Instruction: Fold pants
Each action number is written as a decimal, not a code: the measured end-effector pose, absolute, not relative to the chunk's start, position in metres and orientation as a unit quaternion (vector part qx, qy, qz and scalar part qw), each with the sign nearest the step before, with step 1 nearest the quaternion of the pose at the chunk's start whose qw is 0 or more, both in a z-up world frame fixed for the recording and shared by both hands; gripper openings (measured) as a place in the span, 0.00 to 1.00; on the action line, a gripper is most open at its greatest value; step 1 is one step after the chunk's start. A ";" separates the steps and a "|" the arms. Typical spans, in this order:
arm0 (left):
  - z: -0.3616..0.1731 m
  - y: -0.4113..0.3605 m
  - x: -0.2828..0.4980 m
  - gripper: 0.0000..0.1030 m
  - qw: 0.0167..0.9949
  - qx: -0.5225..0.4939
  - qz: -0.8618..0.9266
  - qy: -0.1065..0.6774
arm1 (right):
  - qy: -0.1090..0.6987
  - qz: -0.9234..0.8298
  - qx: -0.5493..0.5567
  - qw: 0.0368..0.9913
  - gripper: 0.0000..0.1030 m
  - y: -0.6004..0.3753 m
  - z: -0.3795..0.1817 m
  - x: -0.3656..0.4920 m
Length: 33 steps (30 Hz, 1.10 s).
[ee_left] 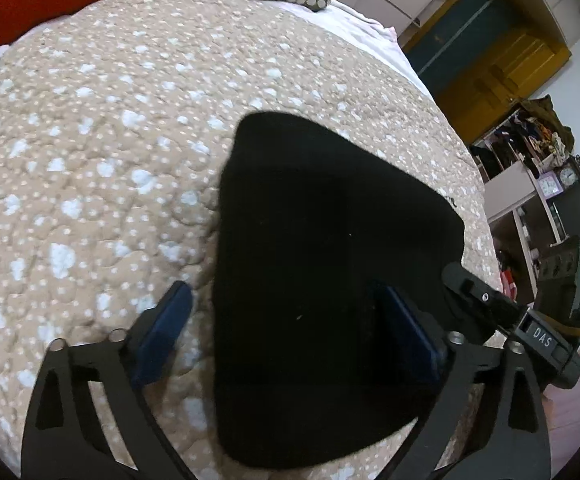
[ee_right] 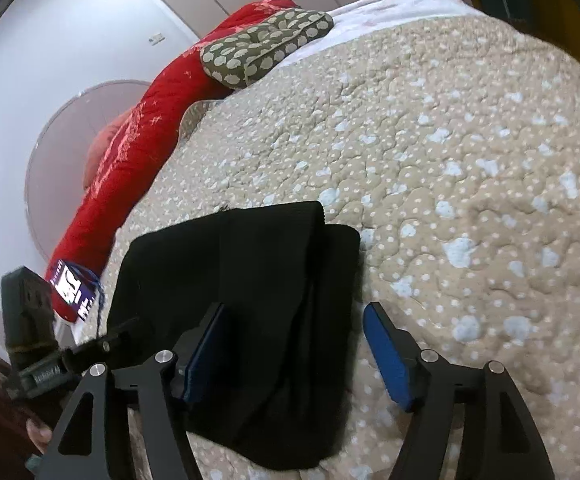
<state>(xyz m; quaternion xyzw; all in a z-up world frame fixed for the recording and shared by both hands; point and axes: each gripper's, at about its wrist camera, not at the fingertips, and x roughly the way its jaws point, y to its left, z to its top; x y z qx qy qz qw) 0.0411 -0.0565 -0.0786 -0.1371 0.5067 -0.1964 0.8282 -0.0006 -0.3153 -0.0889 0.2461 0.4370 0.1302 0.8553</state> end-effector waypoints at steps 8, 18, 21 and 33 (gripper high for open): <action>-0.057 -0.077 0.043 0.63 0.842 -0.095 -0.216 0.486 | 0.398 0.143 0.211 0.881 0.41 -0.302 -0.071 -0.005; -0.036 -0.108 0.102 0.60 0.852 -0.079 -0.223 0.466 | 0.358 0.119 0.205 0.903 0.40 -0.324 -0.032 0.034; -0.064 -0.114 0.127 0.61 0.834 -0.077 -0.204 0.506 | 0.382 0.097 0.195 0.898 0.43 -0.328 -0.048 0.059; -0.066 -0.115 0.125 0.71 0.848 -0.051 -0.181 0.496 | 0.368 0.089 0.087 0.922 0.38 -0.315 -0.013 0.029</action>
